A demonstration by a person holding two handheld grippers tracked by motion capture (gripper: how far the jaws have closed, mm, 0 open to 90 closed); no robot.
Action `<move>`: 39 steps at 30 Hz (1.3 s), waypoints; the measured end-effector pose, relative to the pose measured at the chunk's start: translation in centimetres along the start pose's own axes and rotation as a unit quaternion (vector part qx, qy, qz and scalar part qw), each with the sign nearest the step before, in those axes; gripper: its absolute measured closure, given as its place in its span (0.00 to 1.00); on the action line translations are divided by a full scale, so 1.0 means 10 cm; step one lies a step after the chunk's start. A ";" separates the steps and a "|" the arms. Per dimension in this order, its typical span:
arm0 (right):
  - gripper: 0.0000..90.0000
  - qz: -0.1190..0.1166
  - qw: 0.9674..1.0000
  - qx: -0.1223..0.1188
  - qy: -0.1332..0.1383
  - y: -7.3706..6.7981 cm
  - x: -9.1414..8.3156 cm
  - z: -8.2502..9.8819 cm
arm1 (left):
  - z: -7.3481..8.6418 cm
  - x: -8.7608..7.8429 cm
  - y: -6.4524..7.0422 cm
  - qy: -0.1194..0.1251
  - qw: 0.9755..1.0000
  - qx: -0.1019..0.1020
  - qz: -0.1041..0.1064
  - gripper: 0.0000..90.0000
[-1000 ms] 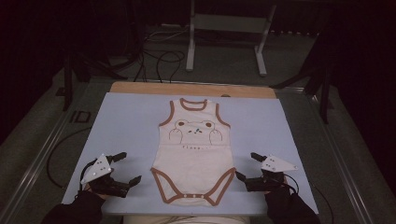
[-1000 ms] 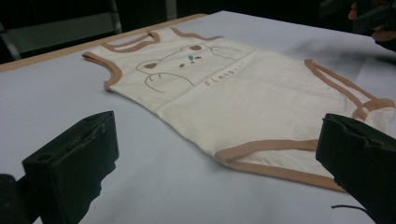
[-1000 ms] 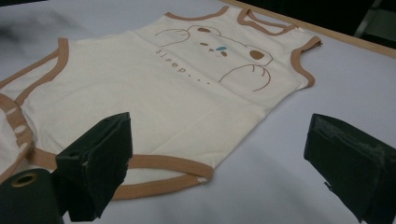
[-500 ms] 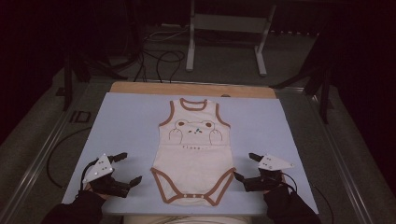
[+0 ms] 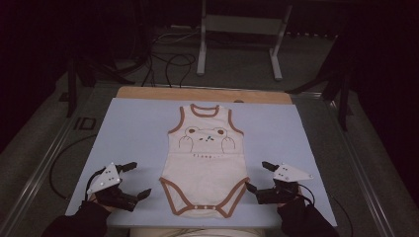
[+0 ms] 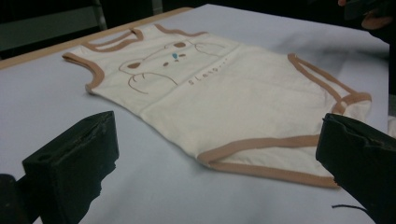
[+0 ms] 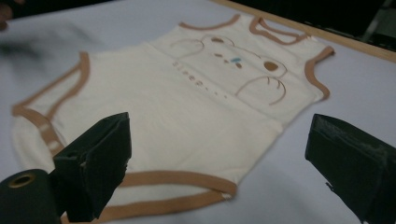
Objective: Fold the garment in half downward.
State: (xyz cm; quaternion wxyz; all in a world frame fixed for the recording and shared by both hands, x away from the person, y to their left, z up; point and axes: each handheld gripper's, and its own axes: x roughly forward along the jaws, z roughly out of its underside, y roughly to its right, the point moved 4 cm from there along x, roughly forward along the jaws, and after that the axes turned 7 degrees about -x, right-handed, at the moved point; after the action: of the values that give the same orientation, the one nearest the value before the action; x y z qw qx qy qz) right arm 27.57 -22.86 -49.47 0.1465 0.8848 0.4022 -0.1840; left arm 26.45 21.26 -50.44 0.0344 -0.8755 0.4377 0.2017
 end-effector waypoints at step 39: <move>0.08 0.007 0.998 -0.029 0.046 0.21 0.05 -0.78 | -0.70 0.01 -0.18 -0.010 1.000 -0.006 -0.001 0.00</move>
State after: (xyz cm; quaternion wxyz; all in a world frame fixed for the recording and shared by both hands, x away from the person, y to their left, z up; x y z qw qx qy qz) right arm 31.12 -20.69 -42.56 0.1543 0.8905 0.4078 -0.1302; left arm 30.12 20.61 -44.29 0.0339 -0.8742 0.4351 0.2130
